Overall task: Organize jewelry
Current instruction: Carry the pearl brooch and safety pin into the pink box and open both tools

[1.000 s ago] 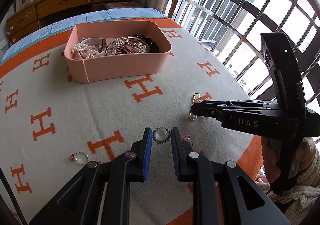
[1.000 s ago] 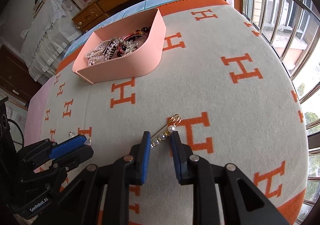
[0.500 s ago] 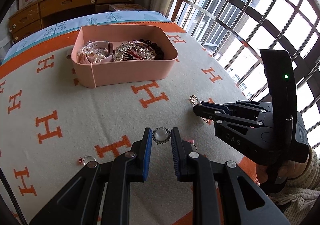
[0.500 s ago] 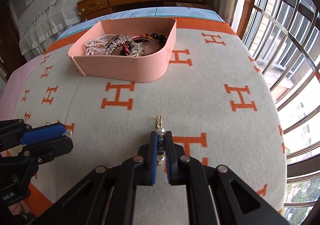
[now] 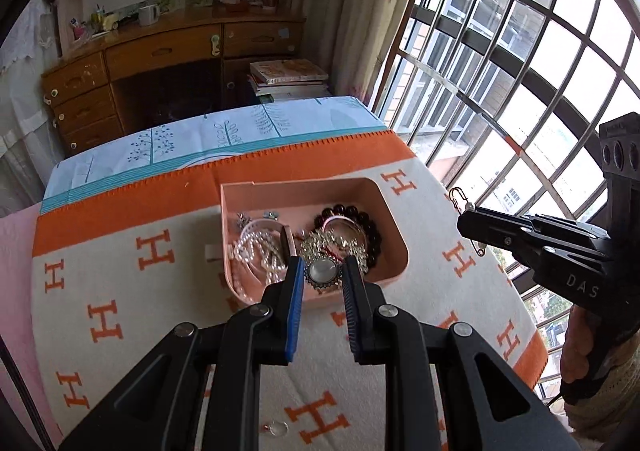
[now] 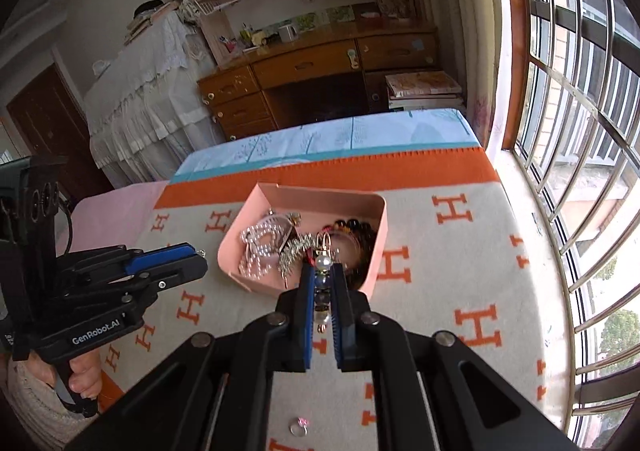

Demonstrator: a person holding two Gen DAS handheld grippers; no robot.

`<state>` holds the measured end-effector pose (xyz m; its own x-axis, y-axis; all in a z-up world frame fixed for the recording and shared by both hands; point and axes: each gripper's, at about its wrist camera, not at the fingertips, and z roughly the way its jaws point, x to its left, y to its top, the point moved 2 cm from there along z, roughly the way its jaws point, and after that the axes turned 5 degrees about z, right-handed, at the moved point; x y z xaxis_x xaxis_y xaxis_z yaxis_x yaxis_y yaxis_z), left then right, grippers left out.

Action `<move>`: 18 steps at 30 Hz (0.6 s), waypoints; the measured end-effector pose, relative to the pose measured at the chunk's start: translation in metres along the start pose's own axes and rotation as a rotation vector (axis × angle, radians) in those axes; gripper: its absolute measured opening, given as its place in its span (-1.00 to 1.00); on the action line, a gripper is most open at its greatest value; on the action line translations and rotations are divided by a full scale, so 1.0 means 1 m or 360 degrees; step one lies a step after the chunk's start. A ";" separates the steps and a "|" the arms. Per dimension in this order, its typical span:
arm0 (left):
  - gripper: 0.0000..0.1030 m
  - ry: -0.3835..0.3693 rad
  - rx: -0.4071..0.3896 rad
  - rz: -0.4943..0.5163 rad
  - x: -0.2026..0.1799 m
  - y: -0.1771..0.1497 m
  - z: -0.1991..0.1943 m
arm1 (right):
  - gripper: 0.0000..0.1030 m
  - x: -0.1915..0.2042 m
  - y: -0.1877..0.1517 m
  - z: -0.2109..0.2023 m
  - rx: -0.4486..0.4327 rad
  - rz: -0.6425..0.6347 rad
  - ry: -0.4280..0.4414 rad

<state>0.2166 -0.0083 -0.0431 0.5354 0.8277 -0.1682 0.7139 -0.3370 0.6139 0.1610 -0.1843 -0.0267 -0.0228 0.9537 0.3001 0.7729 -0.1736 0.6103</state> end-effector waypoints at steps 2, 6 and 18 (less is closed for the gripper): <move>-0.67 -0.0002 0.0011 -0.0033 0.009 0.017 0.010 | -0.86 -0.001 0.014 0.011 0.0025 0.0021 0.0050; -0.67 0.0030 0.0042 -0.0074 0.020 0.040 0.038 | -0.86 -0.008 0.033 0.049 0.0129 0.0071 0.0097; -0.48 0.0019 0.0231 -0.0149 0.028 0.048 0.122 | -0.82 -0.024 0.028 0.121 0.0353 0.0114 -0.0002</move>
<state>0.3209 -0.0564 -0.1126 0.4587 0.8634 -0.2100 0.8187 -0.3187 0.4777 0.2603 -0.1824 -0.1054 0.0380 0.9412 0.3357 0.8931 -0.1827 0.4112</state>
